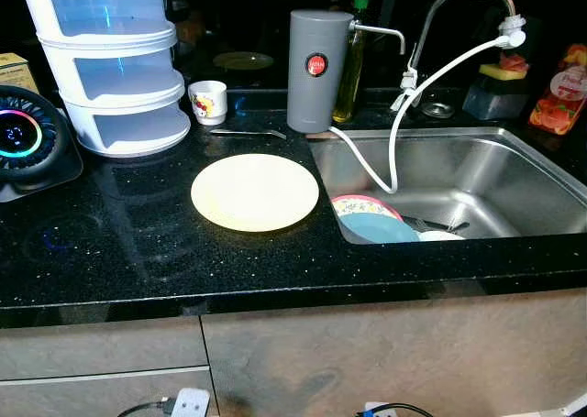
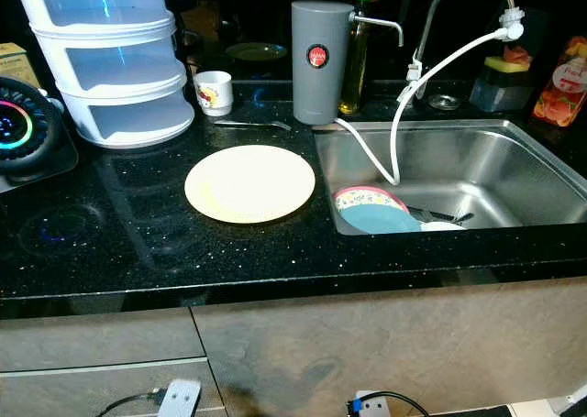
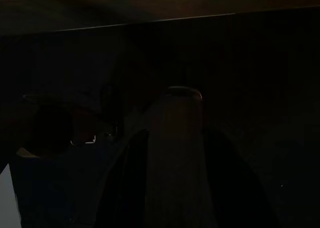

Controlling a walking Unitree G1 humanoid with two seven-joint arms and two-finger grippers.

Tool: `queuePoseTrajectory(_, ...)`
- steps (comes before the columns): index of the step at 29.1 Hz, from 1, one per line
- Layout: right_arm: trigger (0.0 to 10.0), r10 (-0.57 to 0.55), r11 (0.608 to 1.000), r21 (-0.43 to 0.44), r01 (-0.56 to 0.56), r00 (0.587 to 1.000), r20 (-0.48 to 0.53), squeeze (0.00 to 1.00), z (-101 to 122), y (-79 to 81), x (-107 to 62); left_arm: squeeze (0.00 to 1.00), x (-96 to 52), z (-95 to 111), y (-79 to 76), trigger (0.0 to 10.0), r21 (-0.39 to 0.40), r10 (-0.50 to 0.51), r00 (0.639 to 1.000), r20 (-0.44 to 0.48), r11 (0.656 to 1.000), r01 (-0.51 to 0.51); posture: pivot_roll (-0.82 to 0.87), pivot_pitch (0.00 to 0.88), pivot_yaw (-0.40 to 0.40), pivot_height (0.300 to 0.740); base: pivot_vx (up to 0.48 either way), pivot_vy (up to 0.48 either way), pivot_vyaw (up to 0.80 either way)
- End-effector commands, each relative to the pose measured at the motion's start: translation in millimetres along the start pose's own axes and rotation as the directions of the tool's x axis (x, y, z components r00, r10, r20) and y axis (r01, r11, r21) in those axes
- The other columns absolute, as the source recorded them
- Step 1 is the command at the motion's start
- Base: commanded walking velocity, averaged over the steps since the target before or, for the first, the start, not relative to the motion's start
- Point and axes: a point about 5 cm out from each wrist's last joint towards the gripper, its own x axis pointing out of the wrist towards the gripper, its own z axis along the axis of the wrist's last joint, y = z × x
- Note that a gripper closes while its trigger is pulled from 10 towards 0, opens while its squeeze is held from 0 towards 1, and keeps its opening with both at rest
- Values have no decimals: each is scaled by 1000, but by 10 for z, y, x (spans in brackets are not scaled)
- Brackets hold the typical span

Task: Kitchen organization

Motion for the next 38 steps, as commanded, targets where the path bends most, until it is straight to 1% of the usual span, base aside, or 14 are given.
queuePoseTrajectory(1,10000,-1,1000,13,1,1000,-7,0,-12,3,0,0,-9,-76,-10,10000,-15,4,999,-34,1000,-4,43,61,3,740,0,0,0)
queuePoseTrajectory(8,10000,-2,1000,9,2,1000,-16,0,-8,-7,0,0,-36,-131,66,10000,-18,14,999,-36,1000,-14,38,57,0,740,0,0,0)
queuePoseTrajectory(14,10000,-2,1000,13,2,1000,-16,0,-35,1,-2,0,-53,-132,144,10000,-7,10,1000,-30,1000,-11,63,65,26,740,0,0,0)
queuePoseTrajectory(16,10000,4,1000,24,-3,1000,-15,0,-55,33,1,0,-62,-128,195,10000,14,9,999,-33,1000,-9,80,66,46,740,0,0,0)
queuePoseTrajectory(17,10000,4,1000,24,-3,1000,-15,0,-55,33,1,0,-62,-128,195,10000,14,9,999,-33,1000,-9,80,66,46,740,0,0,0)
queuePoseTrajectory(19,10000,12,999,38,-11,1000,-11,0,-67,84,8,0,-75,-131,248,10000,33,9,999,-36,999,-8,92,67,63,740,0,0,0)
queuePoseTrajectory(22,10000,21,999,47,-21,1000,-6,0,-70,124,13,0,-83,-134,277,10000,39,11,999,-36,999,-10,100,70,70,740,0,0,0)
queuePoseTrajectory(26,10000,26,999,45,-26,1000,-5,0,-72,134,14,0,-82,-134,269,10000,37,12,999,-36,999,-11,97,72,67,740,0,0,0)
queuePoseTrajectory(31,10000,23,999,39,-23,1000,-3,0,-55,109,12,0,-67,-113,217,10000,9,1,1000,-23,1000,-1,75,71,54,740,0,0,0)
queuePoseTrajectory(38,10000,20,999,25,-20,1000,2,0,-39,86,10,0,-62,-105,202,10000,1,-6,1000,-21,1000,6,70,68,41,740,0,0,0)
